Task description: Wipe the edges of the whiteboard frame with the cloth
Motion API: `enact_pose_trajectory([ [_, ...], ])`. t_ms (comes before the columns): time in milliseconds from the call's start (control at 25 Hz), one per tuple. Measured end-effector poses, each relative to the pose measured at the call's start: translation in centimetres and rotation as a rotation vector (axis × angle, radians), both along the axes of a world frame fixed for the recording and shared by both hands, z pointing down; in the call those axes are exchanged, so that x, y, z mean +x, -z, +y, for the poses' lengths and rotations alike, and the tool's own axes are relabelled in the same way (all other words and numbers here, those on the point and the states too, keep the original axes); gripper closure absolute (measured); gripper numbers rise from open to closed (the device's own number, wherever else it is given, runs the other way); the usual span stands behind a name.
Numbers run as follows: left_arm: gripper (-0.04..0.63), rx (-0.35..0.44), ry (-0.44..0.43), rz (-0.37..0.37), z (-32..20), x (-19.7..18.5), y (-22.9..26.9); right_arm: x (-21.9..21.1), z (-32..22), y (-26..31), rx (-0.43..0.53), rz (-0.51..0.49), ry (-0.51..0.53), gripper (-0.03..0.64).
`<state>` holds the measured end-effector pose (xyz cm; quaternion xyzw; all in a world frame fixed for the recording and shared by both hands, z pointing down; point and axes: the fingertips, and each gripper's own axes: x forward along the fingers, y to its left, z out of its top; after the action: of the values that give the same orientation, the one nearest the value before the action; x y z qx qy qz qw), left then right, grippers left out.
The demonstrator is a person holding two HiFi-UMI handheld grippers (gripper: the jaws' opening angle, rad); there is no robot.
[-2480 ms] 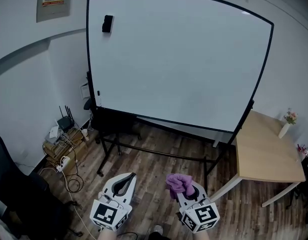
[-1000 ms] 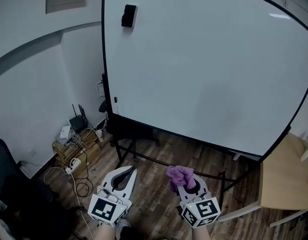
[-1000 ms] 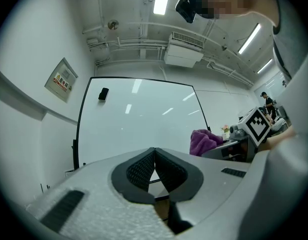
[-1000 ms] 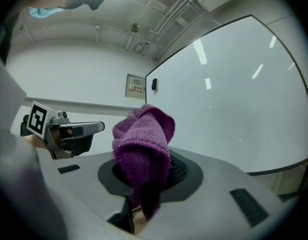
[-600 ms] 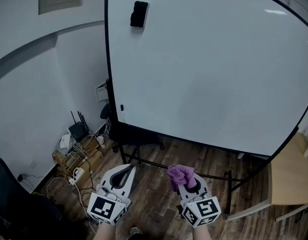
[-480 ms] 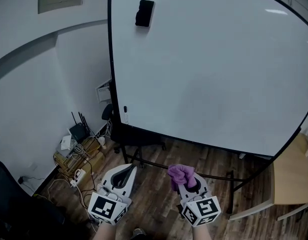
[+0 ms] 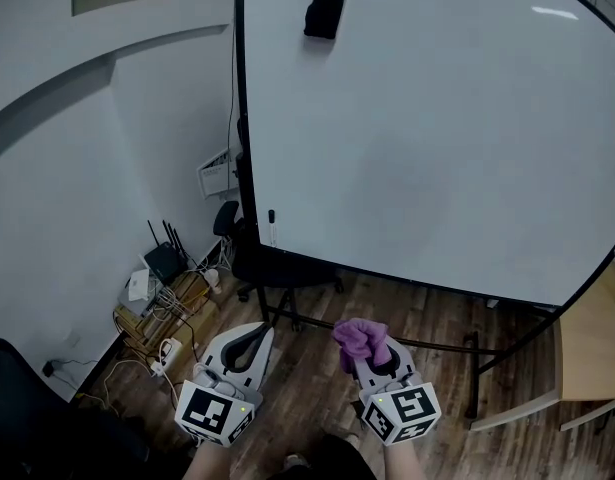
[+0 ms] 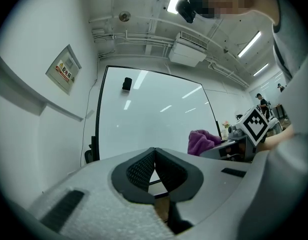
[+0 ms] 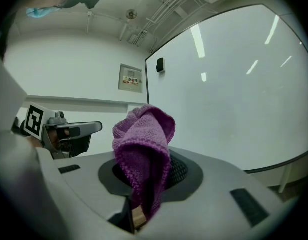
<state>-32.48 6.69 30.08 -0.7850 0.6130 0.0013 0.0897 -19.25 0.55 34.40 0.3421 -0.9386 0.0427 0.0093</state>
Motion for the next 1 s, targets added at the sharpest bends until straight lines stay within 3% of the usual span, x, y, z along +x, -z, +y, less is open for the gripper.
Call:
enact_pose_trajectory([
  [240, 0.578, -0.004, -0.007, 0.009, -1.8, -2.3, -0.6, -3.0, -2.2, -0.6, -0.005, 0.009, 0.018, 0.535],
  [640, 0.578, -0.01, -0.171, 0.003, -7.2, -3.8, -1.4, -10.3, -8.7, -1.1, 0.021, 0.031, 0.063, 0.535],
  [1000, 0.578, -0.034, -0.148, 0.024, -12.8, -7.3, -2.0, -15.7, -14.8, -1.8, 0.027, 0.052, 0.109, 0.535],
])
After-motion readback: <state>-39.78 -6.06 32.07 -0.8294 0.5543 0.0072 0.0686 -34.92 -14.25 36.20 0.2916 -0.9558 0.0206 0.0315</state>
